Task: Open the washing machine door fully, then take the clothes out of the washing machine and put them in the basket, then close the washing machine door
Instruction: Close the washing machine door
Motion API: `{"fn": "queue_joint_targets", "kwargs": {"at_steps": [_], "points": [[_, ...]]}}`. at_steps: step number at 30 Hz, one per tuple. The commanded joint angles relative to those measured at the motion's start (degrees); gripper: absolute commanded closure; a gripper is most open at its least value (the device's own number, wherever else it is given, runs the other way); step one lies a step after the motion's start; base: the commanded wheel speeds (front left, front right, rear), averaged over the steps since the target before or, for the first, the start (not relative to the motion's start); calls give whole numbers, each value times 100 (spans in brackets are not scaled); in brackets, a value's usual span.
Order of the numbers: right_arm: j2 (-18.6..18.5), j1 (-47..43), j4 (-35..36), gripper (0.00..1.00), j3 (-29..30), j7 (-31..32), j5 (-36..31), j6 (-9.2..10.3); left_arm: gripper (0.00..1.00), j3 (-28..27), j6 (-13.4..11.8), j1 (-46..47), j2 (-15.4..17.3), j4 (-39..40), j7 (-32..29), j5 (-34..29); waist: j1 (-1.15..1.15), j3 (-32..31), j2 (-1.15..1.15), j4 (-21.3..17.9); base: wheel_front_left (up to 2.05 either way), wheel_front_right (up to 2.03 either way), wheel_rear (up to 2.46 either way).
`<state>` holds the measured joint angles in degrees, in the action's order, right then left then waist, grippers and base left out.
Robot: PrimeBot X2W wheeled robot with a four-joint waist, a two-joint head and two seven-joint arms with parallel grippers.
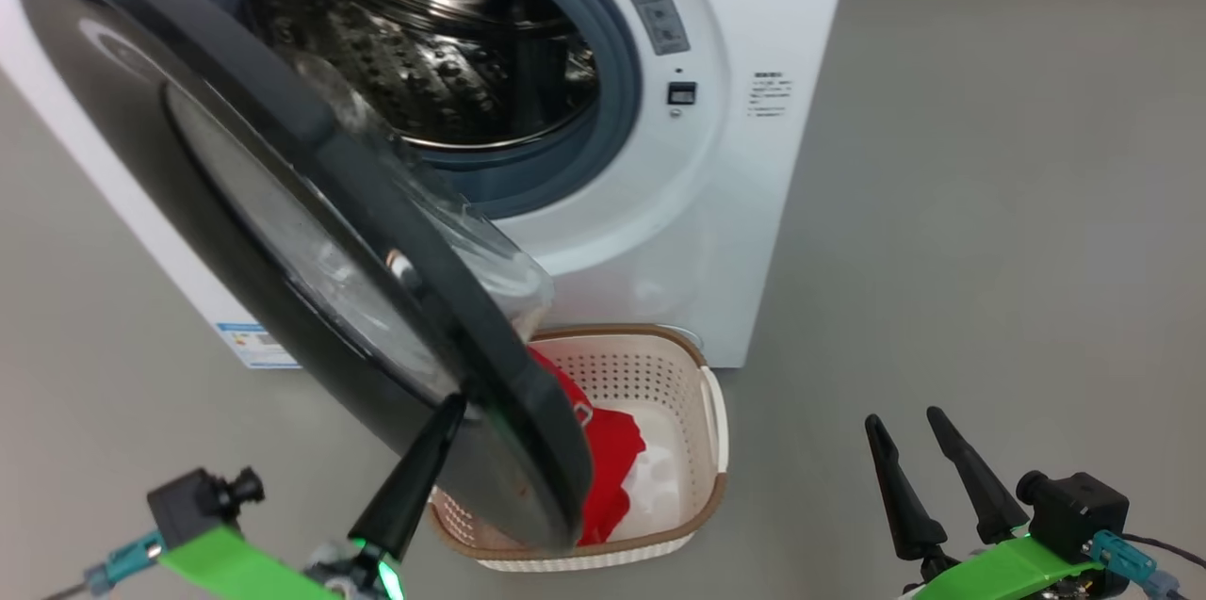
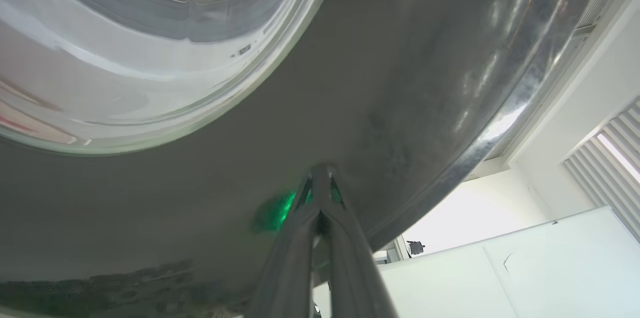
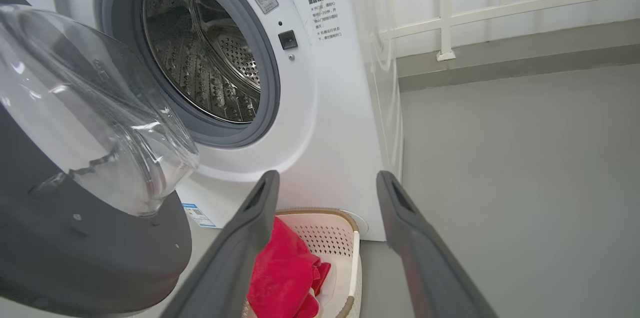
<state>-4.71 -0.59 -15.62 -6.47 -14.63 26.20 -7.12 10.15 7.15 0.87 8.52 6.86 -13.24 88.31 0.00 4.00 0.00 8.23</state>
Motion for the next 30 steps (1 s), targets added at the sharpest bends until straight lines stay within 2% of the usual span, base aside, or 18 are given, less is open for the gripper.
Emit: {"fn": "queue_joint_targets", "kwargs": {"at_steps": [1,6,20,30], "points": [[-43,233,146,0,-138,-37,-26,-36,100,-101,34,422,1,104,76,-97,0,122,0,-236,0,0,0],[-34,325,173,0,-103,-37,-32,-36,100,102,34,944,50,-116,395,-284,0,264,0,-584,0,0,0],[88,511,223,0,-41,-37,-12,-36,100,646,34,2386,596,-1141,1853,-648,0,634,0,-1574,0,0,0],[142,619,239,0,-14,-37,2,-36,100,832,34,3457,896,-2166,2491,-627,0,811,0,-1943,0,0,0]]}}
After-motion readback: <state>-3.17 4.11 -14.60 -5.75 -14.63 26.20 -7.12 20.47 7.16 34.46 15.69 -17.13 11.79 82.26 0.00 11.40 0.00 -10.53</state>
